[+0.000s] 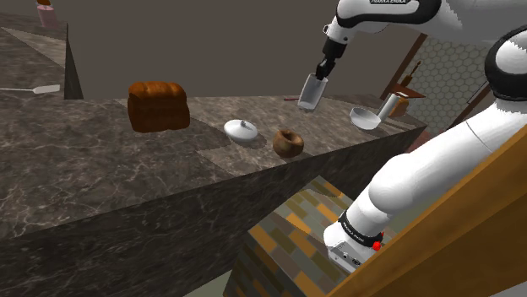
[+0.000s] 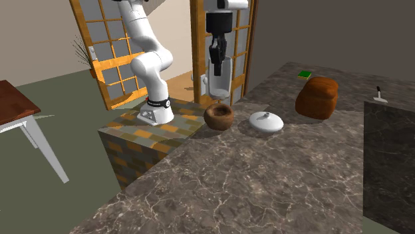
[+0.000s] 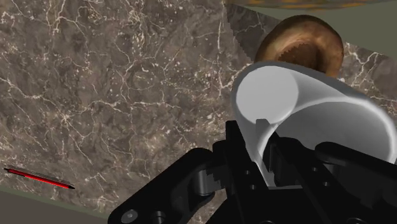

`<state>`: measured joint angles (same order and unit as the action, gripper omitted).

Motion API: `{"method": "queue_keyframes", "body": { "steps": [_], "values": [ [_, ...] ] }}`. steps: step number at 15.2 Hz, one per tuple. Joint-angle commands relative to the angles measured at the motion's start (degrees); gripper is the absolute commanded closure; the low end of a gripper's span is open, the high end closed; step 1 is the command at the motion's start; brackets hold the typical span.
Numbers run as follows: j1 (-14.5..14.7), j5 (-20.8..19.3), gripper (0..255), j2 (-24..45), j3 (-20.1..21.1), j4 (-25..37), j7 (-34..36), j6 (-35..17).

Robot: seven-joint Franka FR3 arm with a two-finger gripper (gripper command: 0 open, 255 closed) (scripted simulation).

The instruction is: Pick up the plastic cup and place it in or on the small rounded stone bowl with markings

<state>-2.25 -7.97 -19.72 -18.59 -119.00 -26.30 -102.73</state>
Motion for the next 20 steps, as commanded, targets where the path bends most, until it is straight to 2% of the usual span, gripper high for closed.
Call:
{"method": "queue_keyframes", "body": {
  "steps": [1,5,20],
  "values": [
    [0.5,-0.3,255,-3.0,2.1,-2.2,2.8,0.9],
    [1.9,0.3,255,-8.4,6.9,-5.3,8.7,3.8],
    [1.5,-0.4,255,-8.2,6.0,-16.7,9.2,-7.8]
  ]
}}
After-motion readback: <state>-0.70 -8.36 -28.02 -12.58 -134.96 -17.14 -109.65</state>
